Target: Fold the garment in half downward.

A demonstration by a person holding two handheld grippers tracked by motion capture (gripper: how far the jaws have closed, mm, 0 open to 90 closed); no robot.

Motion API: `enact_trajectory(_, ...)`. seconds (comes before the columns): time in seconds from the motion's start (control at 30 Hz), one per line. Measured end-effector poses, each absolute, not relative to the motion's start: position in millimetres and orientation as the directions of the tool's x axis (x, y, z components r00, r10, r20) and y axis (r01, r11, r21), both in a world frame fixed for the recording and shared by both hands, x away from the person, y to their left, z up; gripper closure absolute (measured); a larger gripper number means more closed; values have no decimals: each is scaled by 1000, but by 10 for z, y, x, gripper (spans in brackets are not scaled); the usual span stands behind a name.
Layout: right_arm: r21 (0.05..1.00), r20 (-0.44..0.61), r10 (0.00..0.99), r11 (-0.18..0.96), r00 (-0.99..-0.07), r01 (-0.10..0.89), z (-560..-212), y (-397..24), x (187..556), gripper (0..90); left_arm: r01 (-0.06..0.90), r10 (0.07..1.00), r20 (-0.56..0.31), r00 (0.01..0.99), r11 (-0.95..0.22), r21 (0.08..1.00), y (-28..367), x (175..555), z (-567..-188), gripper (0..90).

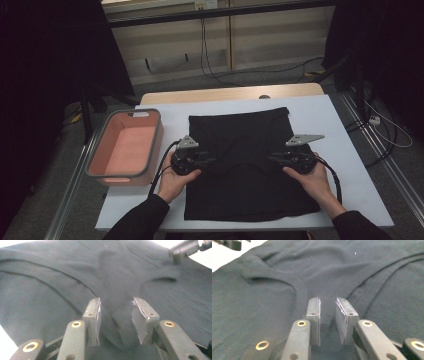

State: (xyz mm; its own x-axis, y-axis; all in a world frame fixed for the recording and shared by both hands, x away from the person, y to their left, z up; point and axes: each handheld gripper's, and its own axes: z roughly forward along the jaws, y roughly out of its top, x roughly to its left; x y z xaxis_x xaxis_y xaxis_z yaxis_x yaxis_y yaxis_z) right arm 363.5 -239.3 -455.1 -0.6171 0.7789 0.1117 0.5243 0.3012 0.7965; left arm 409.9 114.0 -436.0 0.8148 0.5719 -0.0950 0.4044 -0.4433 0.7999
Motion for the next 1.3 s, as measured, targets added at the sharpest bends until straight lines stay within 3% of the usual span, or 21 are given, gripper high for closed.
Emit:
enact_trajectory(0.2,743,117,770,352,-627,570,-4672,-2332,3638,646,413,541,-84,837,-523,746,1000,4095,-4506,535)
enact_trajectory(0.43,733,156,761,339,-630,590,-4676,-2332,3589,621,435,520,-112,847,-557,708,976,4021,-4563,618)
enact_trajectory(0.63,724,151,752,358,-642,589,-4669,-2340,3554,691,458,504,-150,850,-569,682,993,3971,-4564,681)
enact_trajectory(0.83,718,176,743,352,-646,601,-4666,-2360,3543,853,461,489,-166,856,-580,672,1027,3936,-4566,815)
enact_trajectory(0.9,724,174,742,349,-647,596,-4653,-2372,3544,864,464,486,-176,856,-570,678,1032,3925,-4551,856)
enact_trajectory(1.3,839,149,754,246,-640,486,-4436,-2510,3433,878,368,501,-101,860,-469,803,1156,3808,-4319,873)
